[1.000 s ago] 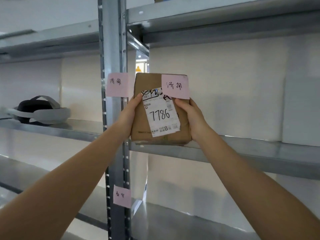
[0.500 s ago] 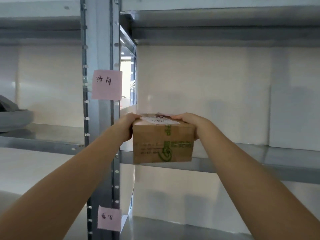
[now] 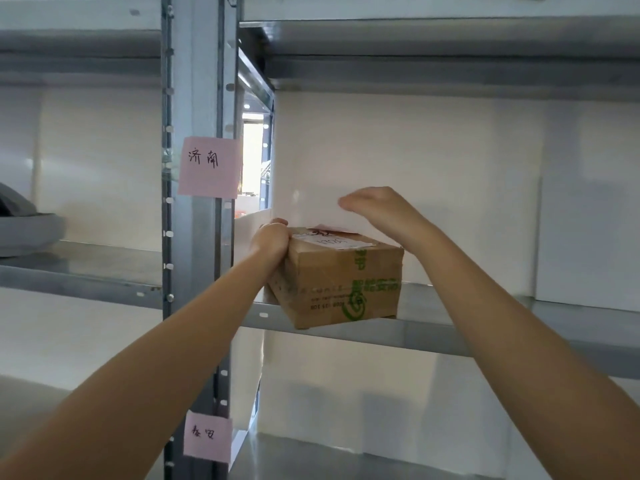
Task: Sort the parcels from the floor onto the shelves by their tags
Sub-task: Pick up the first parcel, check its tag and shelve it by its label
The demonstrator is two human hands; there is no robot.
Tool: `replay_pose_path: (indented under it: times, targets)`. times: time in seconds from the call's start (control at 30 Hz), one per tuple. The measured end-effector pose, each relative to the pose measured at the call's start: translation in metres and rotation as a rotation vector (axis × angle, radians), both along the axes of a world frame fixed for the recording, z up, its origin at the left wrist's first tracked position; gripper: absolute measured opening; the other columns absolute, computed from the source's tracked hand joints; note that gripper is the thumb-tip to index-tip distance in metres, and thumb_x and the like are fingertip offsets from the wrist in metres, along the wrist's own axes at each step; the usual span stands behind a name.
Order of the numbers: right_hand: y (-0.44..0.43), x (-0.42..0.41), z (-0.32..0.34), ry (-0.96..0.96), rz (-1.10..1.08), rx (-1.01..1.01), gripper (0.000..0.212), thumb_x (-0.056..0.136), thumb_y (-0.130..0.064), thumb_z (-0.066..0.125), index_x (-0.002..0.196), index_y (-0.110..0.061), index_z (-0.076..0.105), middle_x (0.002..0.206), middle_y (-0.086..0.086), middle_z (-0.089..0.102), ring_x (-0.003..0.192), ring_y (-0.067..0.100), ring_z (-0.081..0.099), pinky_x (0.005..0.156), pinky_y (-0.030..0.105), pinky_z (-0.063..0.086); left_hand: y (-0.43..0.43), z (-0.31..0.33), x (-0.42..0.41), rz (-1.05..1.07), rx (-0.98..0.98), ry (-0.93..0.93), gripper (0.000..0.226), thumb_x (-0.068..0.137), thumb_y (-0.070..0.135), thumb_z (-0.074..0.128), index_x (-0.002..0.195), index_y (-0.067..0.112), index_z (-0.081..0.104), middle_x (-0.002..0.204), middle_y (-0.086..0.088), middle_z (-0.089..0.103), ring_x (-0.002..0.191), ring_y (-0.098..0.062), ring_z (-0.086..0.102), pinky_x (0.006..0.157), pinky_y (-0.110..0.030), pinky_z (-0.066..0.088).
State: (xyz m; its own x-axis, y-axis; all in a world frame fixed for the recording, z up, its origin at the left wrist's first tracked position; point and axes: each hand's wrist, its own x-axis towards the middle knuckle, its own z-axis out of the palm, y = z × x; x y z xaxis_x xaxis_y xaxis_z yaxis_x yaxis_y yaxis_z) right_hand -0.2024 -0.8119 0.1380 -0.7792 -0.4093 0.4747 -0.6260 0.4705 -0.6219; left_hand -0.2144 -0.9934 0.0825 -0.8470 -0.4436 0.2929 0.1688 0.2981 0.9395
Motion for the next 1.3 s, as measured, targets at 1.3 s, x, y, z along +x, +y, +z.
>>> replay_pose_path:
  times: [1.3]
  targets:
    - [0.025,-0.03,-0.074,0.367,-0.229,0.353,0.049,0.094,-0.032,0.051,0.141,-0.025,0.038,0.149,-0.002,0.038,0.134,0.02,0.038,0.103,0.045,0.031,0.005,-0.025,0.038,0.388,-1.239,-0.141,0.082,0.086,0.053,0.051,0.15,0.021,0.011,0.156,-0.008,0.023,0.144,-0.029,0.018,0.117,-0.046,0.01]
